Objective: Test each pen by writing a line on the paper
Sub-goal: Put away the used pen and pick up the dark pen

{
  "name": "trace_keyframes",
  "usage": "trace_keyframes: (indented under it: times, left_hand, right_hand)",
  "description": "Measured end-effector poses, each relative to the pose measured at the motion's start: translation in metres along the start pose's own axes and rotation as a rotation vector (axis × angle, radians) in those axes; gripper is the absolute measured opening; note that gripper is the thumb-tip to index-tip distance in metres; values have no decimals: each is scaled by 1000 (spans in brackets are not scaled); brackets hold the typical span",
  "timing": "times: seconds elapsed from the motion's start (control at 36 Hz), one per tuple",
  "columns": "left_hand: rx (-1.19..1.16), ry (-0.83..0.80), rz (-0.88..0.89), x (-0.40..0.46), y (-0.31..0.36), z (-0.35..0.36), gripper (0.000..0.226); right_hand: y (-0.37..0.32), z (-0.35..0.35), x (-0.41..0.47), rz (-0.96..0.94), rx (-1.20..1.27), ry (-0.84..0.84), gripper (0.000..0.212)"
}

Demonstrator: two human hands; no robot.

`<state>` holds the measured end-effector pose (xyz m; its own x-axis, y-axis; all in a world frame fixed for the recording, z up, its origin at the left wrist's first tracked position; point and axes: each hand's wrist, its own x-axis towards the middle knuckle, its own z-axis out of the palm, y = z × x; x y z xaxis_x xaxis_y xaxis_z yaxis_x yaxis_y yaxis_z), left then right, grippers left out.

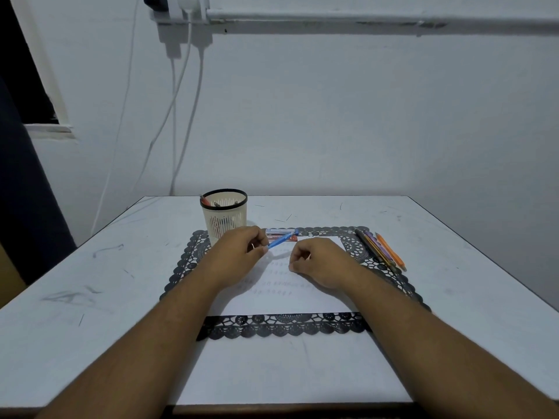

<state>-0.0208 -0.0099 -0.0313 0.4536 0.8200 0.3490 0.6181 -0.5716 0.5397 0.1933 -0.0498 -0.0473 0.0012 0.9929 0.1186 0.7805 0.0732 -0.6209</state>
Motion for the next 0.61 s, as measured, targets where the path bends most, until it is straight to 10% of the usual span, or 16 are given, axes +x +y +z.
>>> trace_keyframes:
  times: [0.61]
  left_hand:
    - [-81,24,13,0,1,1,9]
  right_hand:
    - [-12,-14,0,-29,906,299,5]
